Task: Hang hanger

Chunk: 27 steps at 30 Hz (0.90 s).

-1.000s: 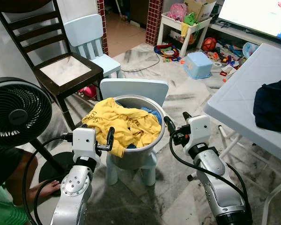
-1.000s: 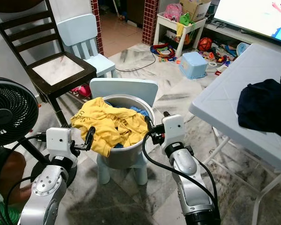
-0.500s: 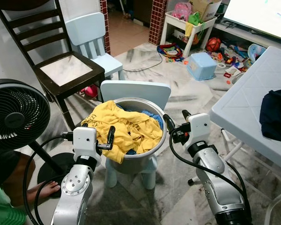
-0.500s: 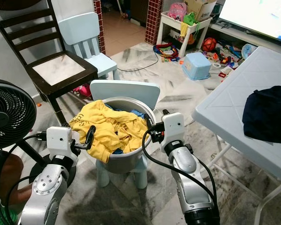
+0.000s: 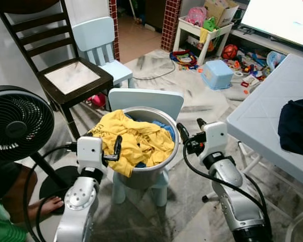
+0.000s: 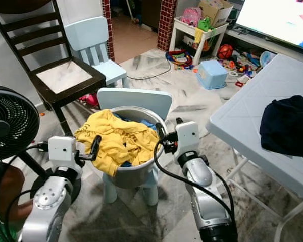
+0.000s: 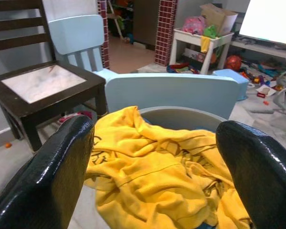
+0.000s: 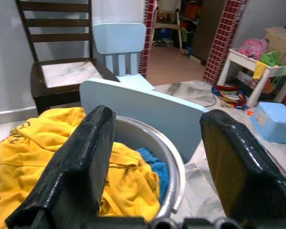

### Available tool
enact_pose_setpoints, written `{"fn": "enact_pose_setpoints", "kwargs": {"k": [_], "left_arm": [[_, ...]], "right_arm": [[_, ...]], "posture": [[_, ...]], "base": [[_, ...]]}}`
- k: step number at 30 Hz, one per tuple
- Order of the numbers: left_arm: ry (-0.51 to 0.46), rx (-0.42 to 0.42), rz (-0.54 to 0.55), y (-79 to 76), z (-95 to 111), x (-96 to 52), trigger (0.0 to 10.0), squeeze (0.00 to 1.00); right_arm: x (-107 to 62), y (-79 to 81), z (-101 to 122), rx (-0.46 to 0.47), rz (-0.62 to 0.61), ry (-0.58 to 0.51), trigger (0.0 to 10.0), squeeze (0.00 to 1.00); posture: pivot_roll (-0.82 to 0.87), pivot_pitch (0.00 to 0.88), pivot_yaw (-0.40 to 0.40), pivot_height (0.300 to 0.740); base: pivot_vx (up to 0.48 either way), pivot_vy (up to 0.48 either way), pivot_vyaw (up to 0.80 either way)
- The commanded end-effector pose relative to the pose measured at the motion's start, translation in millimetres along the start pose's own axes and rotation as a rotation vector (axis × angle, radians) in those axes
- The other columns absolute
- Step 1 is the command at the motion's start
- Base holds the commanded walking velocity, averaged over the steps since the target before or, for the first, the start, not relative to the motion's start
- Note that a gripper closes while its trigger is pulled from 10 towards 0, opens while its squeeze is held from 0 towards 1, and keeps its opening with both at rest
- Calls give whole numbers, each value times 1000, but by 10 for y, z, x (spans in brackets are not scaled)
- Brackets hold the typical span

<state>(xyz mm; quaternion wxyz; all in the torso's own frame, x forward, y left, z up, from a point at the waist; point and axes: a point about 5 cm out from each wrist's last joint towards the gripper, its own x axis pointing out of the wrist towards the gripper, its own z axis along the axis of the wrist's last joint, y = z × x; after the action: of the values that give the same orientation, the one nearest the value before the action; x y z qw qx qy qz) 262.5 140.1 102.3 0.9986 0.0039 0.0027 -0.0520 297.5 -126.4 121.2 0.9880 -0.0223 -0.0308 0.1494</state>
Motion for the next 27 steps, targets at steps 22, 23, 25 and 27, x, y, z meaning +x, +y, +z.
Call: {"fn": "enact_pose_setpoints", "kwargs": {"k": [22, 23, 25, 27], "left_arm": [[10, 4, -13, -10, -12, -1, 10000, 0], [10, 4, -13, -10, -12, -1, 10000, 0], [13, 6, -15, -10, -14, -1, 10000, 0], [13, 6, -14, -10, -14, -1, 10000, 0]], "right_arm": [[-7, -5, 15, -4, -3, -1, 10000, 0], [-7, -5, 15, -4, -3, -1, 10000, 0], [1, -7, 16, -5, -2, -1, 10000, 0], [2, -7, 16, -6, -2, -1, 10000, 0]], "posture": [[40, 80, -69, 740], [40, 80, -69, 740], [40, 80, -69, 740], [40, 80, -69, 740]], "base": [[314, 0, 0], [319, 0, 0], [317, 0, 0], [317, 0, 0]]}}
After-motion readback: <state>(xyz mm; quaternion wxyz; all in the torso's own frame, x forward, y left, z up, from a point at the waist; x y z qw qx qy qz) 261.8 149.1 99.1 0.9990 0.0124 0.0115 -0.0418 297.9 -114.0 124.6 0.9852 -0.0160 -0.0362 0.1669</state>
